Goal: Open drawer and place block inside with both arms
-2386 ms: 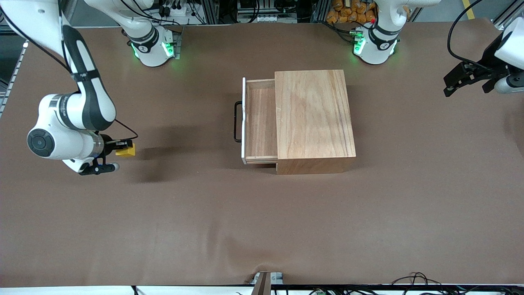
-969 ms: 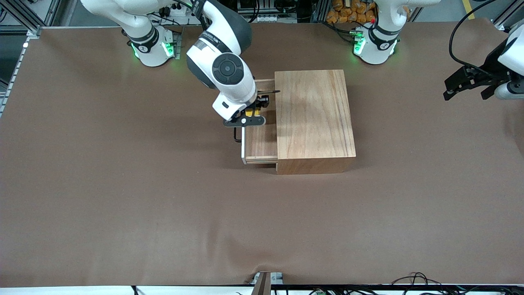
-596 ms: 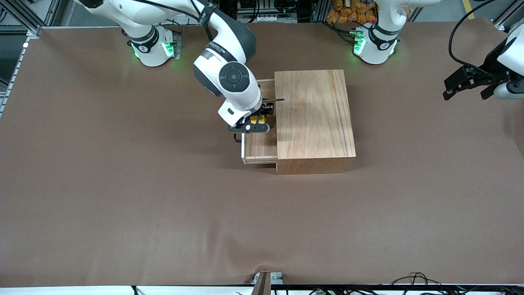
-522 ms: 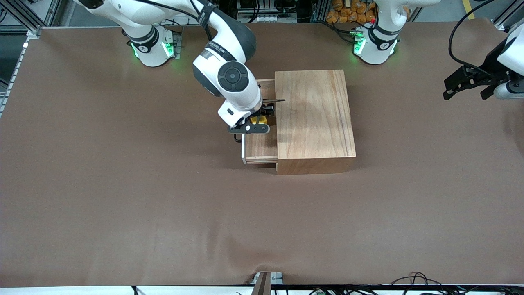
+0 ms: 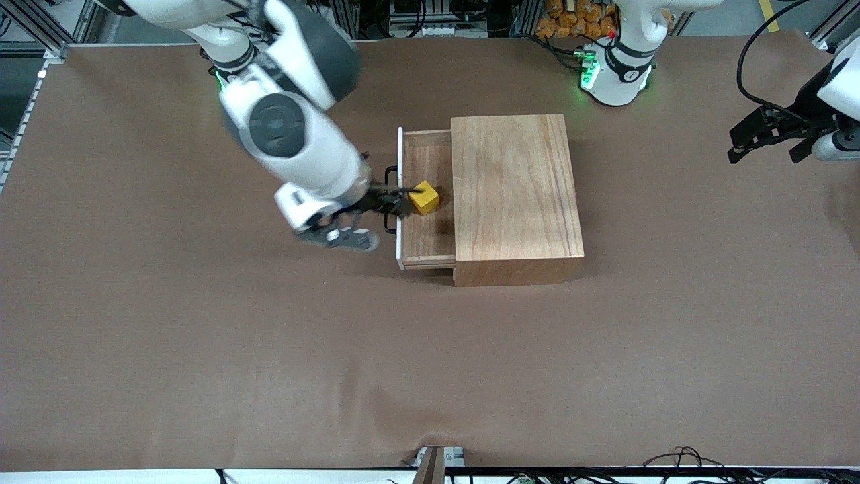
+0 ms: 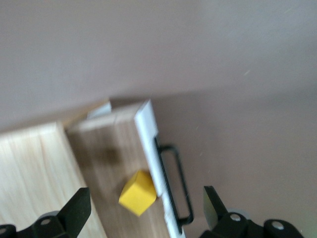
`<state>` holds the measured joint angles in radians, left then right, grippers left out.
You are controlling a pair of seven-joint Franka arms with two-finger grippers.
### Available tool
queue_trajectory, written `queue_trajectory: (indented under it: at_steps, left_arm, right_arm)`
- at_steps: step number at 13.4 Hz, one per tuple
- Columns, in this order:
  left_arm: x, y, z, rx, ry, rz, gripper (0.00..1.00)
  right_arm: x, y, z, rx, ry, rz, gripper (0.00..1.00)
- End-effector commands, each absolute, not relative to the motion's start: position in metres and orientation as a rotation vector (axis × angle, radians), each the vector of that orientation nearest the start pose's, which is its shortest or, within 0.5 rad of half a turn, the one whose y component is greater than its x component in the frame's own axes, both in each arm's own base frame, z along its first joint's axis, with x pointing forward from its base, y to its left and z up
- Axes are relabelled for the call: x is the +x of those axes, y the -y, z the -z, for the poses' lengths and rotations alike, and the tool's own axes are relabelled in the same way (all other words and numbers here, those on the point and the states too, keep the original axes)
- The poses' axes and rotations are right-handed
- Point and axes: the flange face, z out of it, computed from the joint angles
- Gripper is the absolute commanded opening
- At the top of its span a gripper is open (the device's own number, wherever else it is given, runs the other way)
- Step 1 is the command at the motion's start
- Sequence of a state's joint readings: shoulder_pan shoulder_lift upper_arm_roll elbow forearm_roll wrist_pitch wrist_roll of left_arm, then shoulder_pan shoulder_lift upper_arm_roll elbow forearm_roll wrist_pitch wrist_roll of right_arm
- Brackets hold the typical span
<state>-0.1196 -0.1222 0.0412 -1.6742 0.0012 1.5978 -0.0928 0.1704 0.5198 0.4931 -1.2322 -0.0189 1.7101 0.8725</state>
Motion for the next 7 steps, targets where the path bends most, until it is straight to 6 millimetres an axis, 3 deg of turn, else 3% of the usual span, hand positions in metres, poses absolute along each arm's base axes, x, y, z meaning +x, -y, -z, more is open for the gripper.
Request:
queue_trajectory:
  at_steps: [1,4,5,6,7]
  left_arm:
    - [0.515,0.04,-0.65,-3.169,-0.012,0.092,1.0]
    - [0.514,0.04,-0.65,-3.169,-0.015,0.089,1.0]
    - [0.514,0.039,-0.649,-3.17,-0.008,0.087,1.0]
    - [0.514,0.039,-0.65,-3.169,-0.008,0.087,1.0]
    - [0.514,0.039,-0.65,-3.169,-0.01,0.084,1.0]
  right_arm:
    - [0.628,-0.3,-0.512,-2.922,-0.543,-0.169,1.0]
    - [0.664,-0.212,-0.538,-2.853,-0.73,-0.087,1.0]
    - [0.666,-0.195,-0.542,-2.861,-0.767,-0.093,1.0]
    - [0.67,-0.165,-0.546,-2.864,-0.837,-0.095,1.0]
    - [0.669,-0.144,-0.563,-2.882,-0.881,-0.024,1.0]
